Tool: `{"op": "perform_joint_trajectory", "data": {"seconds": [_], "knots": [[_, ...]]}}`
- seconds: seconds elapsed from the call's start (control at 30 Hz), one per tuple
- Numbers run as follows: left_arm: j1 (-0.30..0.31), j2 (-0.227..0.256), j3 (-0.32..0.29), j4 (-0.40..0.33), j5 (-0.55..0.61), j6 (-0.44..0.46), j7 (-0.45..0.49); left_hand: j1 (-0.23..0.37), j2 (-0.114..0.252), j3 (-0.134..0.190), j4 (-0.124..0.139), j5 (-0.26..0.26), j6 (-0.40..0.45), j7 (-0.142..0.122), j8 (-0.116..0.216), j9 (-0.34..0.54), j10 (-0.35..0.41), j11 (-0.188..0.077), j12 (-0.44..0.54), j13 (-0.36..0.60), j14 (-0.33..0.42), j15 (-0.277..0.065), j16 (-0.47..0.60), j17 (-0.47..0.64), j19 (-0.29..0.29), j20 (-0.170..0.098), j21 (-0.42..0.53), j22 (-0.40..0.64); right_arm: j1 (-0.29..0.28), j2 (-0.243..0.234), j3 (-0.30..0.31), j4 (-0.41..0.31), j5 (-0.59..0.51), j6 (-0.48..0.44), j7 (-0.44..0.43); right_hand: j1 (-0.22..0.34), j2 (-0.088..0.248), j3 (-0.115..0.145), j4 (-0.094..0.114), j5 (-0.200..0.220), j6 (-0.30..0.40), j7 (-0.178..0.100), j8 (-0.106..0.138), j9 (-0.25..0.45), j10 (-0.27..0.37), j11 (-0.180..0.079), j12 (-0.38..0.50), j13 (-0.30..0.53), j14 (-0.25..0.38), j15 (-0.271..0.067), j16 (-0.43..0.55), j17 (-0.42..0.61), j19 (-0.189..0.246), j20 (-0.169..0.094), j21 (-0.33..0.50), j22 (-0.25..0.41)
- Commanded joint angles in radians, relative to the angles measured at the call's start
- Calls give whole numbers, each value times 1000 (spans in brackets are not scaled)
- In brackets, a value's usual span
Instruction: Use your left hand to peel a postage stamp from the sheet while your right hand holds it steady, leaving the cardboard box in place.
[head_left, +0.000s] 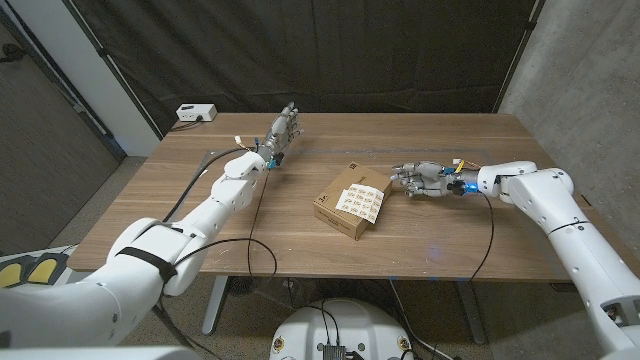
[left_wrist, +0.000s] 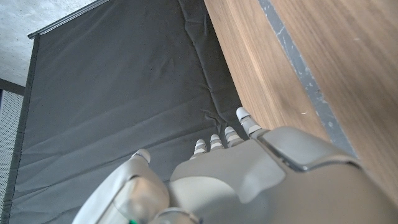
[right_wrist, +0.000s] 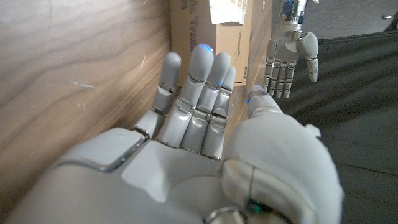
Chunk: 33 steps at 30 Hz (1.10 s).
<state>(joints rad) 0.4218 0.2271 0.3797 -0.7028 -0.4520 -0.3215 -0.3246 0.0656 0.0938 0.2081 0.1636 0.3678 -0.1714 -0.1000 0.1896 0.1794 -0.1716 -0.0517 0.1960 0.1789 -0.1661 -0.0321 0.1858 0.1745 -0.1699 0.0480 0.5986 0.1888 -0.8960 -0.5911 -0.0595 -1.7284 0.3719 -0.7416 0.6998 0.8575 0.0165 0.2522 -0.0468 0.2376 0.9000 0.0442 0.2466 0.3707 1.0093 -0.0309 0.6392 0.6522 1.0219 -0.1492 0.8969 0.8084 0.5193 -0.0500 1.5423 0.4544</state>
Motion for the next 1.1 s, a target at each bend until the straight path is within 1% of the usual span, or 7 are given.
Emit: {"op": "perform_joint_trajectory", "data": {"seconds": [0.03, 0.13, 0.3, 0.5, 0.7, 0.93, 1.1], "knots": [[-87, -41, 9, 170, -4, -56, -68, 8, 43, 2, -5, 9, -98, -8, -2, 4, -91, 1, 0, 4, -92, -7, -2, 2, -108, 5, -4, 1, -109, -129, 11, -275, -95, -54, -142, 3, 20, 24, -22, -42, -116, -4, -60, -28, -124, 26, -116, -83, -92, -21, -122, -150, -61, -30, 0, -10], [-115, -56, 12, 221, -5, -72, -94, 8, 43, 2, -5, 9, -98, -9, -1, 4, -92, 0, 0, 4, -92, -7, -2, 2, -108, 5, -4, 1, -169, -126, 37, -340, -109, -42, -191, 2, 20, 42, -37, -55, -181, 7, -66, -53, -190, 50, -193, -138, -153, 0, -219, -259, -105, -21, -15, -50], [-141, -71, 16, 260, -7, -88, -130, 8, 42, 1, -4, 8, -98, -10, -1, 4, -93, 2, 0, 4, -92, -7, -2, 2, -106, 5, -5, 1, -262, -137, 63, -440, -142, -30, -254, 15, 20, 68, -64, -53, -233, -3, -60, -80, -230, 41, -264, -195, -240, 16, -324, -361, -202, -3, -49, -118], [-149, -81, 25, 267, -2, -89, -154, 8, 41, 0, -4, 8, -97, -9, -1, 4, -91, 2, 1, 4, -92, -7, -2, 2, -107, 6, -6, 2, -295, -172, 80, -445, -88, -34, -178, 6, 21, 83, -71, -49, -321, 0, -65, -115, -311, 51, -341, -246, -363, 48, -426, -430, -318, 17, -66, -175], [-124, -73, 30, 209, -2, -83, -162, 8, 41, 0, -4, 8, -96, -9, 0, 4, -90, 3, 2, 4, -91, -6, -2, 2, -106, 5, -6, 2, -296, -231, 64, -461, -80, -46, -142, -45, 18, 63, -47, -48, -353, 9, -63, -132, -341, 62, -368, -266, -397, 60, -448, -438, -366, 38, -71, -200], [-92, -58, 35, 117, -2, -46, -152, 7, 42, -1, -2, 8, -94, -10, 1, 4, -88, 3, 3, 4, -90, -6, -1, 3, -103, 7, -6, 2, -395, -258, 76, -577, -184, -15, -256, 25, 7, 81, -97, -28, -405, -14, -65, -147, -376, 31, -393, -280, -437, 20, -455, -429, -398, 7, -78, -229], [-118, -77, 44, 158, 3, -56, -164, 6, 42, -1, -1, 8, -91, -9, 2, 4, -85, 1, 4, 4, -86, -7, 0, 3, -102, 8, -6, 2, -468, -264, 75, -674, -281, -48, -346, 22, -33, 65, -100, -13, -467, -23, -71, -153, -446, 20, -412, -282, -492, 27, -482, -427, -433, 7, -85, -248]]}}
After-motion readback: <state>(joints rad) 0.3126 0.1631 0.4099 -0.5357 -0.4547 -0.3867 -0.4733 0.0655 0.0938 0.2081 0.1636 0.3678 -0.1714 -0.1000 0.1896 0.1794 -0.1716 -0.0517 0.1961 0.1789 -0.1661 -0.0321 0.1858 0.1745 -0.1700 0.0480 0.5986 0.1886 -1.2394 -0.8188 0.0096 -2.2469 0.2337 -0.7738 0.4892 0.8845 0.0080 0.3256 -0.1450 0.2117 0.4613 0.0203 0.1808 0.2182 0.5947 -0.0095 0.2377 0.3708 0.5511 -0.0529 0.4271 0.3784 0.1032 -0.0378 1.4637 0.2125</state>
